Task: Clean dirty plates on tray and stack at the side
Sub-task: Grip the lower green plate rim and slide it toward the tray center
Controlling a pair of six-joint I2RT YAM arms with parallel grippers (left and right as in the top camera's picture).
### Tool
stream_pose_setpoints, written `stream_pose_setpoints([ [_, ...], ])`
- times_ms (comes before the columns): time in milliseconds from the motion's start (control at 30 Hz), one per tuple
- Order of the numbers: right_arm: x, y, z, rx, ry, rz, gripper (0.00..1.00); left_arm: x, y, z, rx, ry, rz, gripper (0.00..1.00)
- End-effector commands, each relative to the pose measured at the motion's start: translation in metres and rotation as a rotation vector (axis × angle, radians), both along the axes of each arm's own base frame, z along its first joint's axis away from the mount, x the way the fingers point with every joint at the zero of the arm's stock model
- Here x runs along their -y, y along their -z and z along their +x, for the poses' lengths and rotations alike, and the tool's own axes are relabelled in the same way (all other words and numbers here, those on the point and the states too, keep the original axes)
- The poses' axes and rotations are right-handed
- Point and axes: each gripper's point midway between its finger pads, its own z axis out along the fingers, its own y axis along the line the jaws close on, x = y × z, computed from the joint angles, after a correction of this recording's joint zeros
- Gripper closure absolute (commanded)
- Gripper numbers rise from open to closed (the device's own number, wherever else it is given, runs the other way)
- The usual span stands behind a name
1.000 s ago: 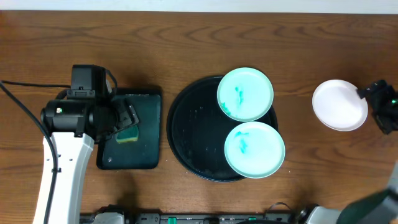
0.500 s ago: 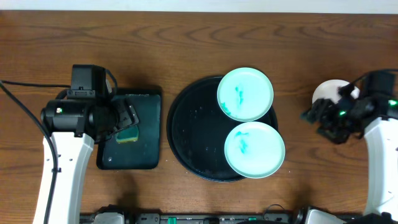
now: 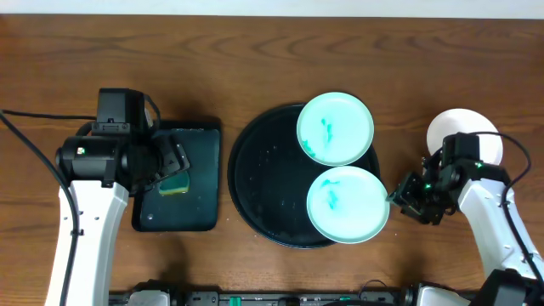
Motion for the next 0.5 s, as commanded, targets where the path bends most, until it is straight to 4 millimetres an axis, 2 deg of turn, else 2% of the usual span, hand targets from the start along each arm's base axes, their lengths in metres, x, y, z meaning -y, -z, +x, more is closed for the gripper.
stream_pose_setpoints([
  [0,-0.013,-0.001,0.006,0.045,-0.046,0.052,0.58,-0.001,0.002,0.0,-0.009,0.009,0.012,0.19],
  [133,-0.018,0.0,0.009,0.062,-0.065,0.056,0.56,-0.001,0.002,0.0,-0.009,0.009,0.012,0.19],
  [300,-0.022,0.012,0.006,0.053,-0.059,0.056,0.57,-0.001,0.002,0.0,-0.009,0.009,0.012,0.19],
  [400,-0.023,0.02,0.001,0.031,-0.056,0.059,0.63,-0.001,0.002,0.0,-0.009,0.009,0.012,0.19],
  [467,-0.024,0.024,-0.001,0.025,-0.056,0.061,0.71,-0.001,0.002,0.0,-0.009,0.009,0.012,0.19],
])
